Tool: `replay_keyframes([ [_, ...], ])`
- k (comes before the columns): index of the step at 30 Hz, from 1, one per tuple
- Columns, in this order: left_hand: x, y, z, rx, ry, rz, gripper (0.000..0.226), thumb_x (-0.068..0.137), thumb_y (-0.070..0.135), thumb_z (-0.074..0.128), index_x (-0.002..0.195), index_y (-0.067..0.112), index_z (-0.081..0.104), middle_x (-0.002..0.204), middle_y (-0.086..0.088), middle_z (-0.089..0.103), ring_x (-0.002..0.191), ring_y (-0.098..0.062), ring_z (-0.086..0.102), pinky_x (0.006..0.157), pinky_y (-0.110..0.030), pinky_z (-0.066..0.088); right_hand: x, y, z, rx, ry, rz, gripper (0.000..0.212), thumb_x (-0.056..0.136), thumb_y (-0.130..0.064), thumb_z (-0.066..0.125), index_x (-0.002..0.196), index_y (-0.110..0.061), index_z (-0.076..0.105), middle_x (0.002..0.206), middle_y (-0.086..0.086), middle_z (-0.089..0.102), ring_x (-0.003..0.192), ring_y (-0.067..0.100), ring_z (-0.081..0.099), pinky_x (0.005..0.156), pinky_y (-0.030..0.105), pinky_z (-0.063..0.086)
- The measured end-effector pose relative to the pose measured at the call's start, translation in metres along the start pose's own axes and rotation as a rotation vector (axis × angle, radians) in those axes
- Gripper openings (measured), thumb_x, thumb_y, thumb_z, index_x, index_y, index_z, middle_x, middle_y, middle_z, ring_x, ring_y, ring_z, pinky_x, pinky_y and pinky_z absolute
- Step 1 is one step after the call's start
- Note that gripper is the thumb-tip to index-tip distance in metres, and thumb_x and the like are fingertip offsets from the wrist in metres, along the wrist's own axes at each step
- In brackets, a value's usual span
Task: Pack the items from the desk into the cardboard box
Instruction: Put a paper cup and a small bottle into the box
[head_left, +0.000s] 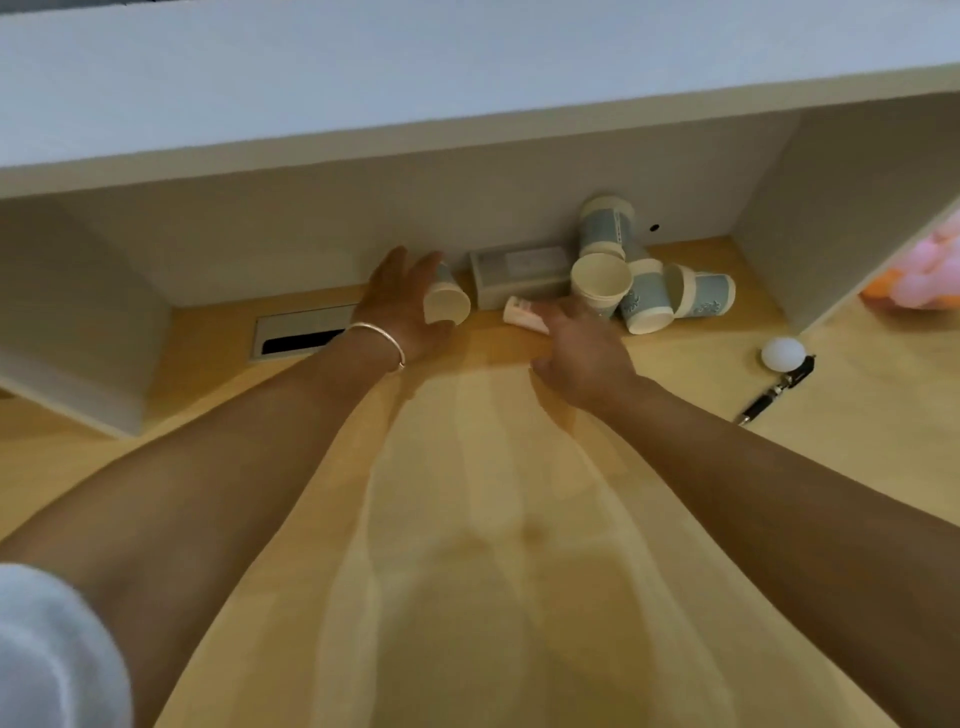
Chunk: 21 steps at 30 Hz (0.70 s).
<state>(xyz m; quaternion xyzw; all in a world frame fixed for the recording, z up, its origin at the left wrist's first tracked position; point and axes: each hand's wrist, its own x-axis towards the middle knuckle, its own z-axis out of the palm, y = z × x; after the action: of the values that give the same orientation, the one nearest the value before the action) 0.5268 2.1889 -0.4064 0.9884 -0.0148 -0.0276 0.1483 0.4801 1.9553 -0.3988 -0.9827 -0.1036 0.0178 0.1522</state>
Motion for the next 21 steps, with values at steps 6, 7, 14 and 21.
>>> replay_keyframes([
  [6, 0.020, -0.009, 0.008, -0.021, 0.067, -0.006, 0.066, 0.085, 0.017, 0.053, 0.145, 0.033, 0.029, 0.142, -0.010, 0.041, 0.121, -0.037, 0.047, 0.091, -0.041, 0.042, 0.019, 0.003, 0.012, -0.144, 0.060, -0.019, 0.048, 0.087, -0.020, 0.059, 0.133, -0.018, 0.045, 0.127, 0.008, 0.052, 0.115, 0.028, 0.047, 0.080, 0.034, 0.041],
  [7, 0.019, -0.007, 0.008, -0.047, 0.076, -0.025, 0.063, 0.086, 0.014, 0.048, 0.144, 0.033, 0.032, 0.140, -0.011, 0.044, 0.117, -0.038, 0.049, 0.089, -0.040, 0.042, 0.019, 0.002, 0.012, -0.171, 0.069, -0.008, 0.045, 0.088, -0.016, 0.058, 0.131, -0.017, 0.047, 0.124, 0.009, 0.054, 0.112, 0.029, 0.048, 0.076, 0.033, 0.039],
  [14, -0.039, -0.008, -0.005, -0.255, 0.028, -0.105, 0.061, 0.090, 0.006, 0.046, 0.145, 0.033, 0.037, 0.146, -0.007, 0.043, 0.125, -0.030, 0.046, 0.102, -0.030, 0.037, -0.005, -0.016, 0.005, -0.165, 0.039, 0.036, 0.038, 0.084, -0.016, 0.062, 0.121, -0.017, 0.055, 0.115, 0.008, 0.059, 0.101, 0.028, 0.055, 0.070, 0.032, 0.039],
  [21, -0.154, -0.043, -0.060, -0.366, 0.156, -0.110, 0.058, 0.088, 0.004, 0.044, 0.140, 0.028, 0.043, 0.133, -0.004, 0.056, 0.107, -0.027, 0.056, 0.082, -0.033, 0.046, -0.051, -0.081, -0.017, -0.053, 0.000, -0.059, 0.039, 0.085, -0.028, 0.060, 0.122, -0.022, 0.052, 0.112, 0.002, 0.057, 0.102, 0.023, 0.049, 0.068, 0.032, 0.039],
])
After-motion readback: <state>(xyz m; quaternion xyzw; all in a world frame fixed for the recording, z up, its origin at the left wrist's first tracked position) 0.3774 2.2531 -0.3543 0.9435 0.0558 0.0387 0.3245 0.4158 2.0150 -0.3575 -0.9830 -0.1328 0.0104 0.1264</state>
